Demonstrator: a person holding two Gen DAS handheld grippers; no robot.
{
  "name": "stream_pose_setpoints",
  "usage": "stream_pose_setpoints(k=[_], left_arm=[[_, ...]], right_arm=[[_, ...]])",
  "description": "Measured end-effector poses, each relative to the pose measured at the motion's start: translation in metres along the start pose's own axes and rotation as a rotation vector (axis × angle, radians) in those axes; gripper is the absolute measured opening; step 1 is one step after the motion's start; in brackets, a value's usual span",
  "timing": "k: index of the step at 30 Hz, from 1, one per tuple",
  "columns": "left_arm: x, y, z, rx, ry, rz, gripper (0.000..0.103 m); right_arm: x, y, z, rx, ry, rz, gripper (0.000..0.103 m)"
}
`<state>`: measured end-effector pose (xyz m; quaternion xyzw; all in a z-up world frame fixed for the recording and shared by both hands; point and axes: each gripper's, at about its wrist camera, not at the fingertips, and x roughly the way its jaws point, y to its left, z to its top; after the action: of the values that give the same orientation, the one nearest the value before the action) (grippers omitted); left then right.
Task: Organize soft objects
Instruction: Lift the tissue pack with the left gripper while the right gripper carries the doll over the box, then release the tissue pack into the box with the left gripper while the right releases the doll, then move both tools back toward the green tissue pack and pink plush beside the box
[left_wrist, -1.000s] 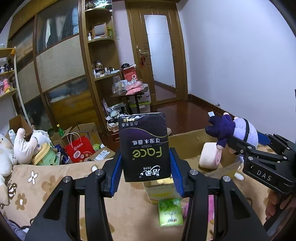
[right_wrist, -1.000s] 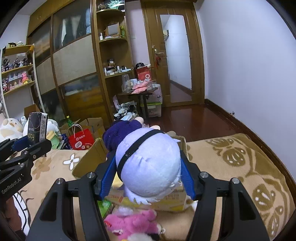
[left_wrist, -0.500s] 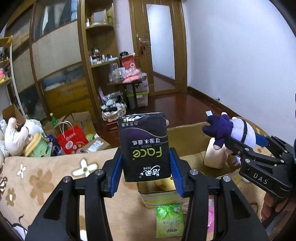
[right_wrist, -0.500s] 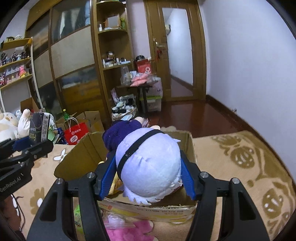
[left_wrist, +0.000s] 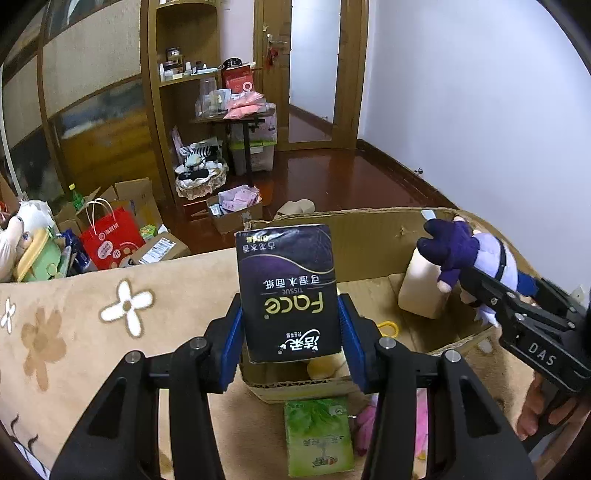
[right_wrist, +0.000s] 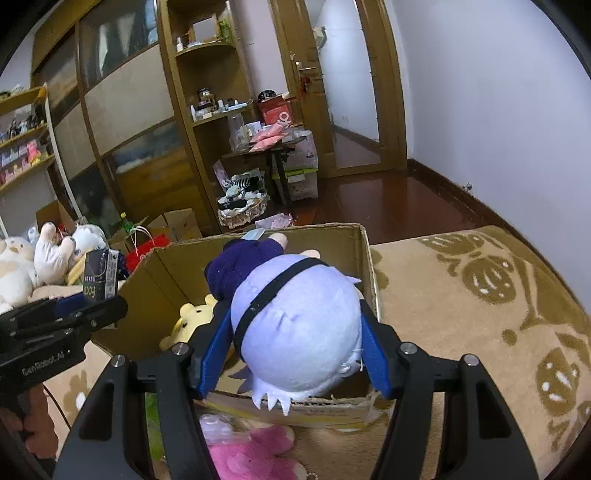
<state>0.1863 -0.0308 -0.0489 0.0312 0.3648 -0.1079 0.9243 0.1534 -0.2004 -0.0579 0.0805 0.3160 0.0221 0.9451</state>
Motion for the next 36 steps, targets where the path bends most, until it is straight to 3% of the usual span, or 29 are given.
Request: stream_pose_setpoints(k=[11,18,20,24,26,36], left_arm=[[0.002,-0.016,-0.004,0.051,0.023,-0.026,0.05],[-0.006,-0.016,-0.003,0.036,0.018,-0.013,0.057],[-0.008,-0.013,-0.002,0.025,0.022,-0.009,0.064],[-0.016,-0.01,-0.005,0.027,0.024,0.01,0.069],[-0.022,-0.011,-0.006,0.025,0.025,0.031,0.079],[-0.054,-0.016,-0.018,0.063,0.017,0.086,0.093]], right_arm=[[-0.001,0.0,-0.001,-0.01,0.01,0.013,0.071],[-0.011,0.001,-0.003,-0.012,-0.002,0.04,0.084],[-0.015,0.003,-0.004,-0.023,-0.008,0.043,0.088],[-0.025,0.008,-0.005,-0.029,-0.013,0.042,0.094],[-0.03,0.01,-0.007,-0.032,-0.013,0.037,0.1],[-0.057,0.026,-0.021,-0.091,0.002,0.001,0.103]])
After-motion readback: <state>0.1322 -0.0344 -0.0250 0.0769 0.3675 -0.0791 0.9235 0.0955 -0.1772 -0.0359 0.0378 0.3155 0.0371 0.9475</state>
